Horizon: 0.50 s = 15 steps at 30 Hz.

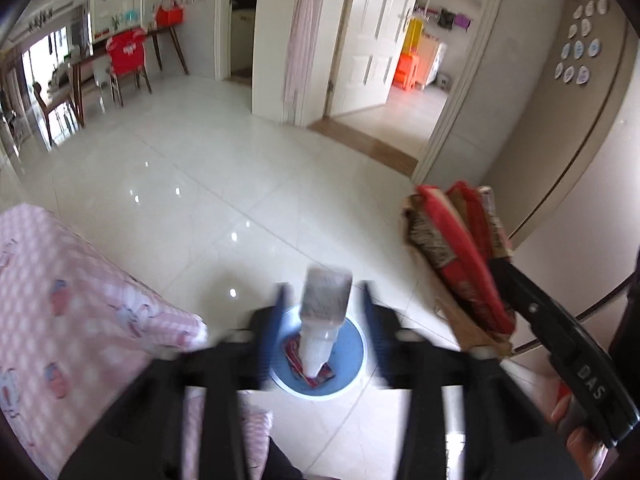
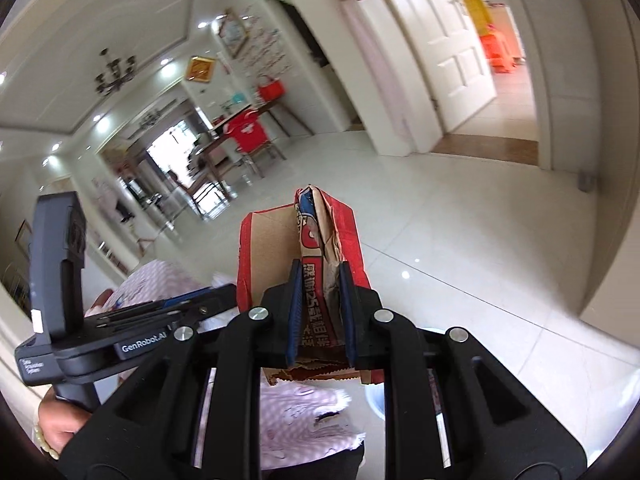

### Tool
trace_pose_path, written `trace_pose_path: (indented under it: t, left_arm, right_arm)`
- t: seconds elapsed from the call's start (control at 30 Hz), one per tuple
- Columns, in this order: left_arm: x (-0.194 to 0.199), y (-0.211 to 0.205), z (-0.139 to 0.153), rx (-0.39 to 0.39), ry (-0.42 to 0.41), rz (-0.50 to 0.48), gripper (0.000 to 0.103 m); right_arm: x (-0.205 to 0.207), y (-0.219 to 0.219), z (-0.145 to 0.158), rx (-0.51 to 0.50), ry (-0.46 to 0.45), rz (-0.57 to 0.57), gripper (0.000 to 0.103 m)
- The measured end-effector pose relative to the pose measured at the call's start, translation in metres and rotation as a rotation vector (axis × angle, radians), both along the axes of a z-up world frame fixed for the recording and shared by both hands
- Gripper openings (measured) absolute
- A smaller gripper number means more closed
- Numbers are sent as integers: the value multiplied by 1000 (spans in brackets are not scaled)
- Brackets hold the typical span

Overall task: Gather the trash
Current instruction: 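Carry the bottle and bag over the blue bucket and open both tools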

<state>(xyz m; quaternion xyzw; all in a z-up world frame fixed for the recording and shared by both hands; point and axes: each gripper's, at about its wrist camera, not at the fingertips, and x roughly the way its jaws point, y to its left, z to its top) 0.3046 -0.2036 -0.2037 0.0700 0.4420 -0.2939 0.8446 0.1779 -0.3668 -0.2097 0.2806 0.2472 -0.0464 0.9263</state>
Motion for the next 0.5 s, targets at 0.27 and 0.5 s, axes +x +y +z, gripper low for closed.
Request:
trace_pose_path:
  t: [0.27, 0.5]
  left_arm:
    - [0, -7, -19, 15, 30, 56, 68]
    - [3, 9, -11, 27, 25, 95, 68]
  right_arm:
    - [-4, -15, -19, 30, 41, -16, 18]
    - [4, -13, -27, 39, 62, 10, 18]
